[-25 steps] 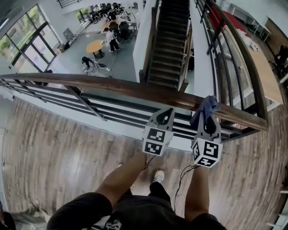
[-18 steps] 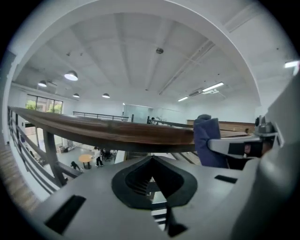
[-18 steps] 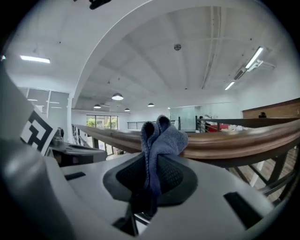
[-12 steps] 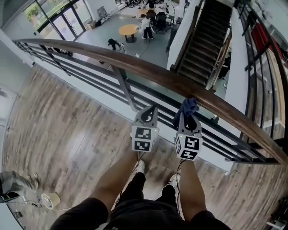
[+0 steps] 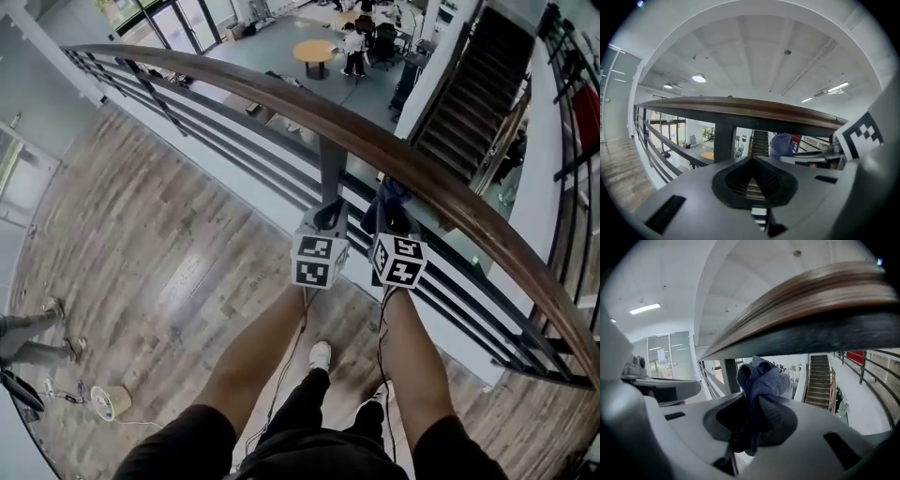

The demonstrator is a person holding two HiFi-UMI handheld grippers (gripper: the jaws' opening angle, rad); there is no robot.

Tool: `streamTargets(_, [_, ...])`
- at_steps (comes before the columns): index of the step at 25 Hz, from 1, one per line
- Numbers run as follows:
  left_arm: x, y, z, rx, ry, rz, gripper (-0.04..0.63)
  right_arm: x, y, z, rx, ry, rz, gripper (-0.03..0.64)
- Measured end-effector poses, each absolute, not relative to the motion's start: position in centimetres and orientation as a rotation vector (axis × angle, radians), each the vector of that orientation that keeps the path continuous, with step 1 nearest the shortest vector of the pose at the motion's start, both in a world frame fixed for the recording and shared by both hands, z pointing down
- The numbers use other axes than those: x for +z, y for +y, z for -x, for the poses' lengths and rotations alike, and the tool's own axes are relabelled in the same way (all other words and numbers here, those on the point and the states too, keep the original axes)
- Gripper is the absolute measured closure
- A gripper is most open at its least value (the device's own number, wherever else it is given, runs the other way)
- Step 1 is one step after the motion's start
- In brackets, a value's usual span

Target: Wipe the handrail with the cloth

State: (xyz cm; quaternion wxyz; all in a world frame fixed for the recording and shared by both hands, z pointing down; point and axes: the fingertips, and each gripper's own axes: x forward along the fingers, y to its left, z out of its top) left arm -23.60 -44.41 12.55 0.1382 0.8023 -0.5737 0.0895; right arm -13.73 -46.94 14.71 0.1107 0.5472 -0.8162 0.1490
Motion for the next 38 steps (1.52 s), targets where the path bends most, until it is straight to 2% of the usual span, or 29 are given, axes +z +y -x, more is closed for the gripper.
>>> streamTargets(9, [15.9,-49.2,29.9,0.397,-1.651,-2.300,0.592,18.4,-54.9,21.8,0.484,-2.310,-1.493,0.549])
streamTargets(21, [16.2,-50.3,29.4,0.430,-1.663,-2.358,0.592,20.7,-56.7,23.1,0.406,-2.119,-1.399,0.549])
streamTargets(26, [16.7,-49.1,28.1,0.392,-1.658,-2.289,0.592,20.4,-55.5,21.1,0.276,-2.059,-1.352,0.549])
streamTargets(38, [17.5,-46.8,21.6,0.434,-1.571,-2.334,0.592,20.6,-51.8,12.7,0.284,-1.988,-1.447,0.549])
